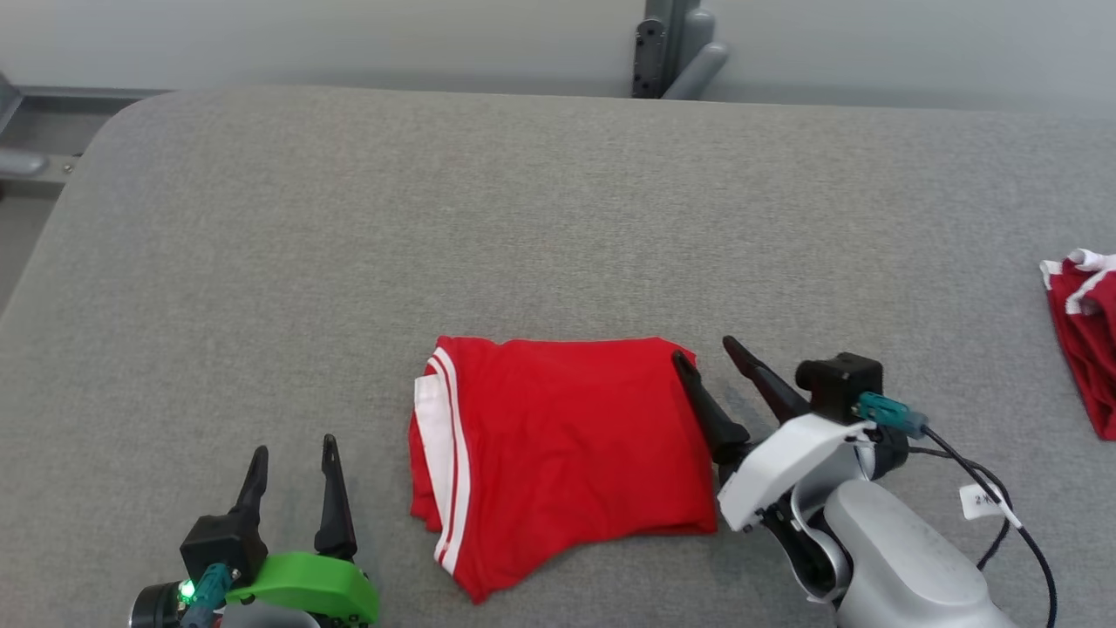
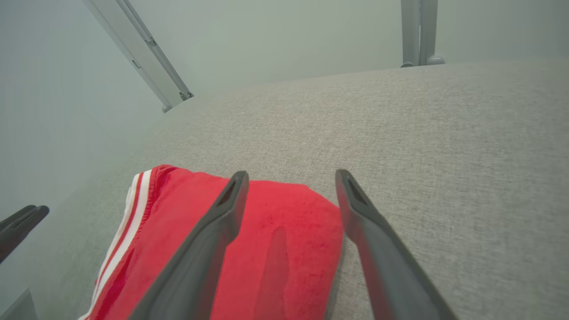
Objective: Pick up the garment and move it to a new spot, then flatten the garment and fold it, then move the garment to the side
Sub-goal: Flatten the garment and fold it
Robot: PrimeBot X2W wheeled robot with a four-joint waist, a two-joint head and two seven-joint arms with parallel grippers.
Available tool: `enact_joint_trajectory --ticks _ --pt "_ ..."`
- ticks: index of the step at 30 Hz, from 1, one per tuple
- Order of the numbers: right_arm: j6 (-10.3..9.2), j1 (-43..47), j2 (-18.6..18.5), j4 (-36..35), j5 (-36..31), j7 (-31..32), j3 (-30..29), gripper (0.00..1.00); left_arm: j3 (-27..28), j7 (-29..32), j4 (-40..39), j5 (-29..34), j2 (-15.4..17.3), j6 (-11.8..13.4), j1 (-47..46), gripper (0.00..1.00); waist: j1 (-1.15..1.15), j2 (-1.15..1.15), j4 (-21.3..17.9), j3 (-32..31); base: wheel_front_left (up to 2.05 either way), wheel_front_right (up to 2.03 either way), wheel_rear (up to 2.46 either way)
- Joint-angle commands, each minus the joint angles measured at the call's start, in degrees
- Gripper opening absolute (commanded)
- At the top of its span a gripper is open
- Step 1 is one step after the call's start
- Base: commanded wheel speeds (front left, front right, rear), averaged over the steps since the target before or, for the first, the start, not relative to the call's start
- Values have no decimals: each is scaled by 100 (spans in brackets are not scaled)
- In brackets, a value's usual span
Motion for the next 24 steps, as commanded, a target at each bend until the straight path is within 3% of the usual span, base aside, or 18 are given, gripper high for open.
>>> enact_joint_trajectory --ticks 1,9,24 --pt "-1 182 -18 -81 -151 -19 -152 100 67 3 -27 52 19 38 32 100 0 17 -450 -136 0 0 0" --pt "-1 924 79 -525 -887 -17 -1141 100 413 3 -115 141 21 26 137 100 0 17 -935 -211 0 0 0" --pt "-1 1580 344 -1263 -1573 -18 -1788 100 830 4 -170 391 21 -126 525 100 0 17 -1185 -653 0 0 0"
